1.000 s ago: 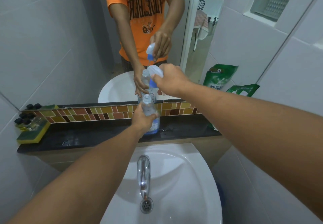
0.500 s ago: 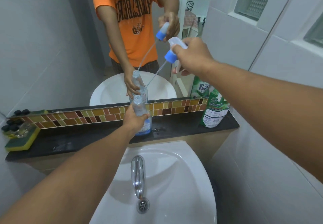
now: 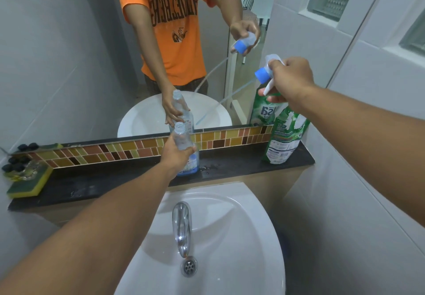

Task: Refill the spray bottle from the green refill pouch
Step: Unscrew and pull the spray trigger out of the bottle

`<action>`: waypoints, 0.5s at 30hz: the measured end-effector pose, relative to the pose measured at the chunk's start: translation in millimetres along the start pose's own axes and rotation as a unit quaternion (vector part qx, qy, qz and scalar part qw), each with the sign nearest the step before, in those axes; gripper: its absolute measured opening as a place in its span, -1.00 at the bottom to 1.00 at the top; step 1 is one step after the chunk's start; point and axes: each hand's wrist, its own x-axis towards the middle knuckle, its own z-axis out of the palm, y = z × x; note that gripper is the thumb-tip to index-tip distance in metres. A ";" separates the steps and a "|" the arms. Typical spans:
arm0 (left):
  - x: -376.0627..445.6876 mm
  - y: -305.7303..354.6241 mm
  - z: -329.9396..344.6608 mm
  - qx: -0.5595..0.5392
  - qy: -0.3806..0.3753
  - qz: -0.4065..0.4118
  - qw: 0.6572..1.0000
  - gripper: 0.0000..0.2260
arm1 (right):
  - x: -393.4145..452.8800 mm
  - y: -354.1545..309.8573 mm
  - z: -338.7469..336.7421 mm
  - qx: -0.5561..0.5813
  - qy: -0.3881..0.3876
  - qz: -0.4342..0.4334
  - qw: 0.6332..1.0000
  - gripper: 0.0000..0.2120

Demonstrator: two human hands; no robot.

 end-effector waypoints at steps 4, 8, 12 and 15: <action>0.2 0.4 0.1 0.002 0.002 0.000 1.000 -0.42 | -1.4 28.9 4.5 -0.010 0.025 0.034 0.999 -0.80; 0.2 -0.3 0.8 -0.001 0.005 -0.006 1.000 -0.41 | -9.1 60.8 20.7 -0.064 0.041 0.048 0.996 -0.74; 0.5 -0.1 1.3 -0.002 0.008 -0.009 1.000 -0.42 | -17.2 86.7 37.6 -0.105 0.029 0.068 0.992 -0.73; 0.7 0.1 1.0 0.001 0.006 -0.008 1.000 -0.40 | -20.1 104.2 50.8 -0.101 0.034 0.091 0.990 -0.72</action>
